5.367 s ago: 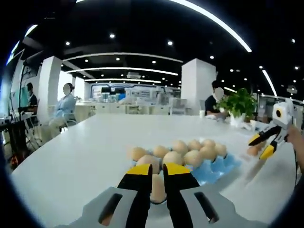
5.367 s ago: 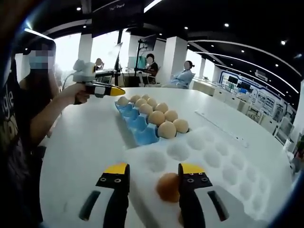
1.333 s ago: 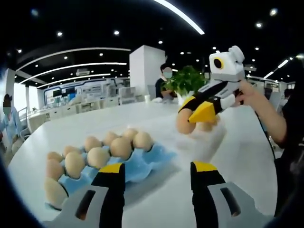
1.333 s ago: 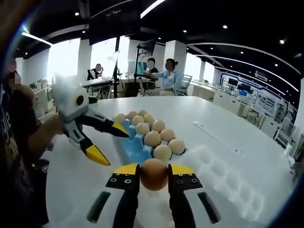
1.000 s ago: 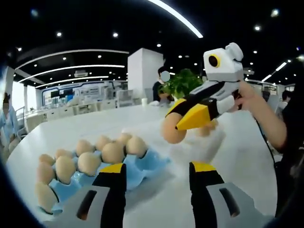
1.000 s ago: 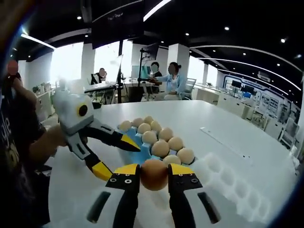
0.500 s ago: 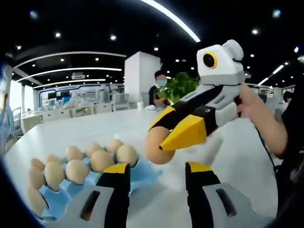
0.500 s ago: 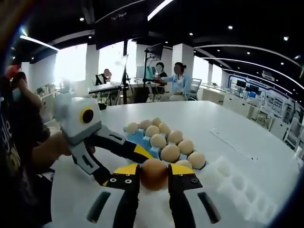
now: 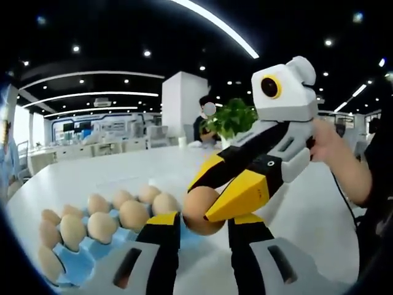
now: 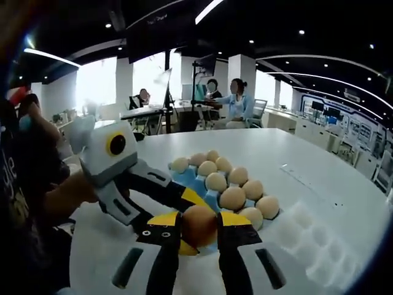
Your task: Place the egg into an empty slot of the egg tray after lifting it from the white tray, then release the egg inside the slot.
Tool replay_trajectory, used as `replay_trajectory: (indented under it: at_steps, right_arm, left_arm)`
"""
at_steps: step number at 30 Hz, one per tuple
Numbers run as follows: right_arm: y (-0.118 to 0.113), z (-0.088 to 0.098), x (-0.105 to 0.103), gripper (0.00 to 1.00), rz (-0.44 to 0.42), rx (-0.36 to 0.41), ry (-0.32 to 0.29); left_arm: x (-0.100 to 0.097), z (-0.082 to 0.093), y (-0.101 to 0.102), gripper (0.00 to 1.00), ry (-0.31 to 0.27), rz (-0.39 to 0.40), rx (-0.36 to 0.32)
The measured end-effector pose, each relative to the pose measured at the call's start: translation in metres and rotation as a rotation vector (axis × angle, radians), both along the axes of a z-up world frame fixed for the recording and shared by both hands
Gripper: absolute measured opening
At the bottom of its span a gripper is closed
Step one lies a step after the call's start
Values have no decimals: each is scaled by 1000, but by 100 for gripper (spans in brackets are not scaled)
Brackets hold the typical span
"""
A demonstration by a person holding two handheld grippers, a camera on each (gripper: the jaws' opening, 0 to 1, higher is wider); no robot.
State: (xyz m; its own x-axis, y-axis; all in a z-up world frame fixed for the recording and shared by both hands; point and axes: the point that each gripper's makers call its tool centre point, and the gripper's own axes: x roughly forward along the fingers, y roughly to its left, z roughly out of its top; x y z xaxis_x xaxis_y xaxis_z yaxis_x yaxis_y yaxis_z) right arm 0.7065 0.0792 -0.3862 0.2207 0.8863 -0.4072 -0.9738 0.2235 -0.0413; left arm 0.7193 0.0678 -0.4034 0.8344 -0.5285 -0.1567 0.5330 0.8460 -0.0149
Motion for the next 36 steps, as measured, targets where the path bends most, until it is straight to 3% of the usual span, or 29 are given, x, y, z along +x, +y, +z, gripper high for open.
replay_trajectory:
  at_steps: [14, 22, 36]
  right_arm:
    - [-2, 0, 2, 25, 5, -1, 1]
    - [-1, 7, 2, 24, -2, 37, -6]
    - [-11, 5, 10, 24, -35, 49, -1]
  left_arm:
    - [-1, -2, -1, 28, -6, -2, 14]
    - [2, -7, 7, 28, 11, 30, 15]
    - [5, -11, 20, 28, 25, 66, -25]
